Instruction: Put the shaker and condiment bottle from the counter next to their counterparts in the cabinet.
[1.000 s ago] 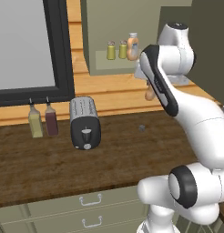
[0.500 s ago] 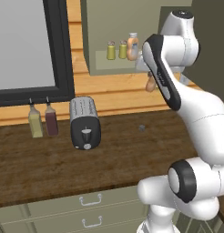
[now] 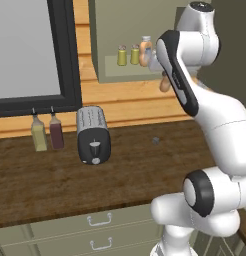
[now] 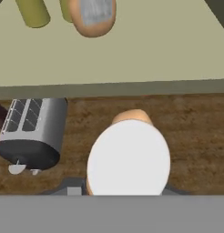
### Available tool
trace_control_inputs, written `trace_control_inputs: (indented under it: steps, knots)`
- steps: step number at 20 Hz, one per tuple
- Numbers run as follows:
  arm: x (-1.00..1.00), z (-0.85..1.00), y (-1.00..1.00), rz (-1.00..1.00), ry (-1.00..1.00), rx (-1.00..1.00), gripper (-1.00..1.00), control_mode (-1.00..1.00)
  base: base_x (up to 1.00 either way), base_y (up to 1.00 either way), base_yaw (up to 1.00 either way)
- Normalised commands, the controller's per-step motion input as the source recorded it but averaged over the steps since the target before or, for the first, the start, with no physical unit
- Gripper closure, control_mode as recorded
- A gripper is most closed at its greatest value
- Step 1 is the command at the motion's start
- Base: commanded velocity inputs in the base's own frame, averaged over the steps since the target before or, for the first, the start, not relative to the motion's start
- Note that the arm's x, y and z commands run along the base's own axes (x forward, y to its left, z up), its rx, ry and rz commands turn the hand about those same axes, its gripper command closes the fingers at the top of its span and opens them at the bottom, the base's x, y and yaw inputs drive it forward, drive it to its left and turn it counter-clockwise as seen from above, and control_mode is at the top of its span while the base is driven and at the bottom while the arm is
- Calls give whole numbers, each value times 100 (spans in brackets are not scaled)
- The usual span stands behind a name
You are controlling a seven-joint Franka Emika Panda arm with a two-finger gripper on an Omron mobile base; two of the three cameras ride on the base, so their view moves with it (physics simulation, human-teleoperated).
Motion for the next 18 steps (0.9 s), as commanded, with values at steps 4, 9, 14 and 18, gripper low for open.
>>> trace_control_inputs:
  steps: [4, 9, 14, 18]
  knots:
    - [19, 26, 0, 8, -6, -4, 100, -100, 0, 0, 0]
    - [29, 24, 0, 6, -6, -4, 100, -100, 0, 0, 0]
    - [24, 21, 0, 6, -7, -4, 100, -100, 0, 0, 0]
    - [40, 4, 0, 3, -3, -5, 100, -100, 0, 0, 0]
